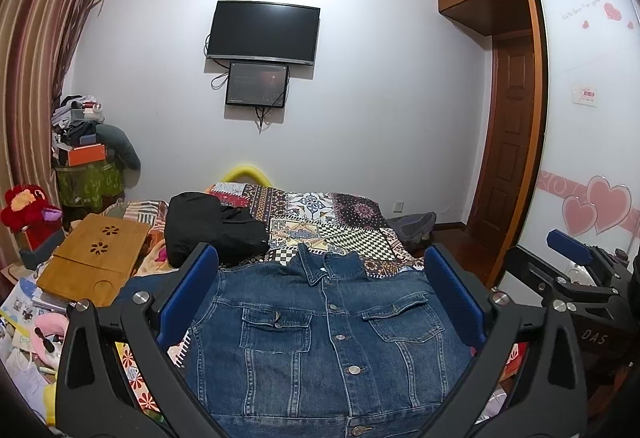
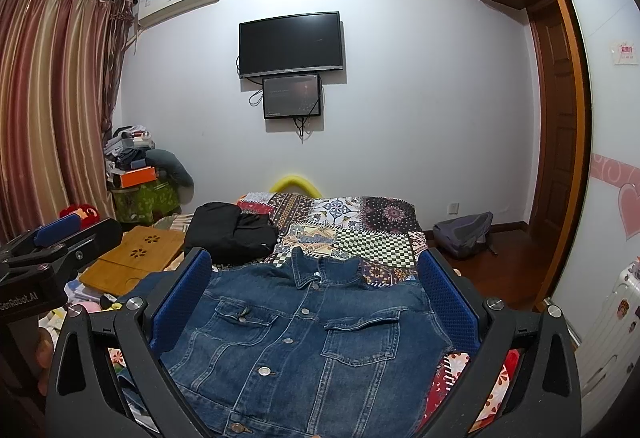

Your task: Fold large clothes

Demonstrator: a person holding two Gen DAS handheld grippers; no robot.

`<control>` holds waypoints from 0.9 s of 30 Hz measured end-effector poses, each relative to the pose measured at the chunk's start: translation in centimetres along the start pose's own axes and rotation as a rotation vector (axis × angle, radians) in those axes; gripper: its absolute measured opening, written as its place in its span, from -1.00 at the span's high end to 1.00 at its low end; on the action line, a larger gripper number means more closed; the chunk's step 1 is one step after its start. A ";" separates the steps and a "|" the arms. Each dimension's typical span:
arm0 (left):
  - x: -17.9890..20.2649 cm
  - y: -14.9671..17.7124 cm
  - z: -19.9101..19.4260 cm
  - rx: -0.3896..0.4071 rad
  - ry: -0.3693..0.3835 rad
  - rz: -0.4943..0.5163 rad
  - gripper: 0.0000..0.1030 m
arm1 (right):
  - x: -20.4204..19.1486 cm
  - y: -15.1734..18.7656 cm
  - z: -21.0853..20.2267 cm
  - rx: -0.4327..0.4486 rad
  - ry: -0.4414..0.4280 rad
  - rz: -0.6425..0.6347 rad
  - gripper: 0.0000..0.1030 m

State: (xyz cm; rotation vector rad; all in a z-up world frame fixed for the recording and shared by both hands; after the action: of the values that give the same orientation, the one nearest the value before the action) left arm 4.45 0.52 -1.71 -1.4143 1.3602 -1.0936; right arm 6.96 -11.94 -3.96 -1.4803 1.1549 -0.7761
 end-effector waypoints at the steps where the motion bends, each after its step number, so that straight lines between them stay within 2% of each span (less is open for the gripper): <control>1: 0.0 0.0 0.0 0.000 0.001 -0.001 -1.00 | 0.0 0.0 0.0 -0.001 0.000 0.001 -0.98; 17: -0.1 0.0 0.1 -0.002 0.000 -0.008 -1.00 | 0.3 0.2 0.7 -0.019 0.002 0.008 -0.98; 27: -1.3 -0.2 2.6 -0.033 -0.004 -0.035 -1.00 | 0.6 -0.3 3.0 -0.049 0.019 0.013 -0.98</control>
State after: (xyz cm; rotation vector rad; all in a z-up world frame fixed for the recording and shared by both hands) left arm 7.01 1.83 -2.23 -1.4681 1.3615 -1.0949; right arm 9.92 -11.51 -4.43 -1.5078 1.2041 -0.7591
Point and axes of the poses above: each gripper's, at about its wrist camera, not at the fingertips, and z roughly the way its jaws point, x to its right, y to its underside, the point moved 4 cm from there along z, roughly the way its jaws point, and after that the axes turned 5 degrees about z, right-handed, at the moved point
